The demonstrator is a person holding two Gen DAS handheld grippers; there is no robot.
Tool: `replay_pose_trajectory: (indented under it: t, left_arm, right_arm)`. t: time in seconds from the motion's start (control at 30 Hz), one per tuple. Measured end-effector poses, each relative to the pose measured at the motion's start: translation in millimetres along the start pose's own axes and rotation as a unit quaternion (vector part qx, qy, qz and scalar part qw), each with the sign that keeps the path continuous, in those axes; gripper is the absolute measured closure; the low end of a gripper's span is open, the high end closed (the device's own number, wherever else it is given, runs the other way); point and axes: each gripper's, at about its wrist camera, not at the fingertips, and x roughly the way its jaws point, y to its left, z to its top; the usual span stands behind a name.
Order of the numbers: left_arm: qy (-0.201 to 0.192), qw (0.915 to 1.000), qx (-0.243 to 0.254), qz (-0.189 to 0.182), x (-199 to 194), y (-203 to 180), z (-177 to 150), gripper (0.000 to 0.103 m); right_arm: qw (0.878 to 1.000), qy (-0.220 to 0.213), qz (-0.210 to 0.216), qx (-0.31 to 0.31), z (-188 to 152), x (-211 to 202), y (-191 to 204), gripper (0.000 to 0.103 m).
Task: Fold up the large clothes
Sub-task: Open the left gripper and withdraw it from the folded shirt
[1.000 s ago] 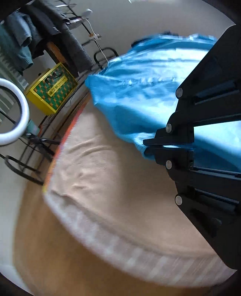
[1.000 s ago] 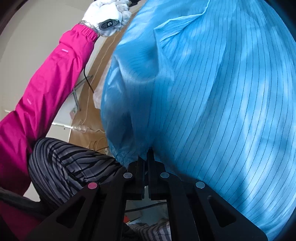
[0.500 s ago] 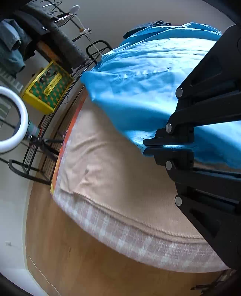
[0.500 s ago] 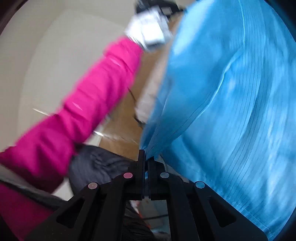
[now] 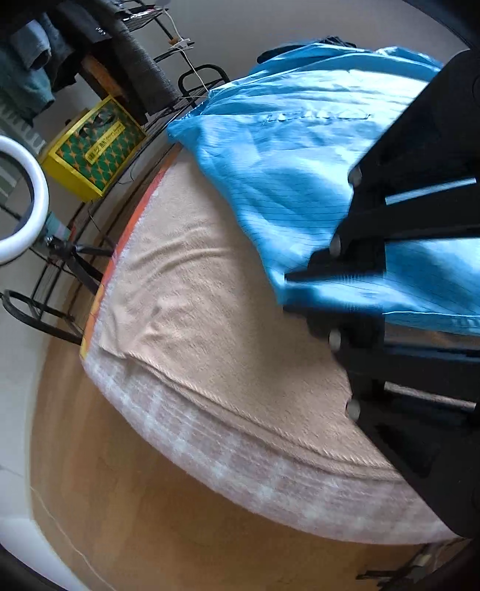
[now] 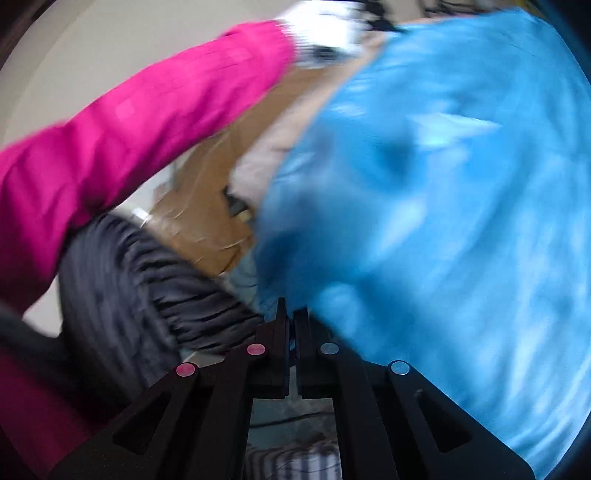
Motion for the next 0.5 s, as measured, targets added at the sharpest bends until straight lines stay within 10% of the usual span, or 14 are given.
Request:
replay_pose_trajectory:
  t: [0.23,0.37,0.5]
  left_arm:
    - [-0.035,0.999,0.026,-0.009,-89,17,-36,0.07]
    - [-0.03,0.9985,0.034,-0.03,-142,28,-89,0.07]
    - [-0.009,0.9987,0.035,-0.037,-175,41,-155,0.07]
  right_arm:
    - [0.995,0.006,0.064,0.077,-3,-4,-35,0.098]
    - [0.997,0.024,0.058,0.052,-13,5,-39,0.064]
    - [0.998,0.028,0.057,0.029,-10,17,-25,0.064]
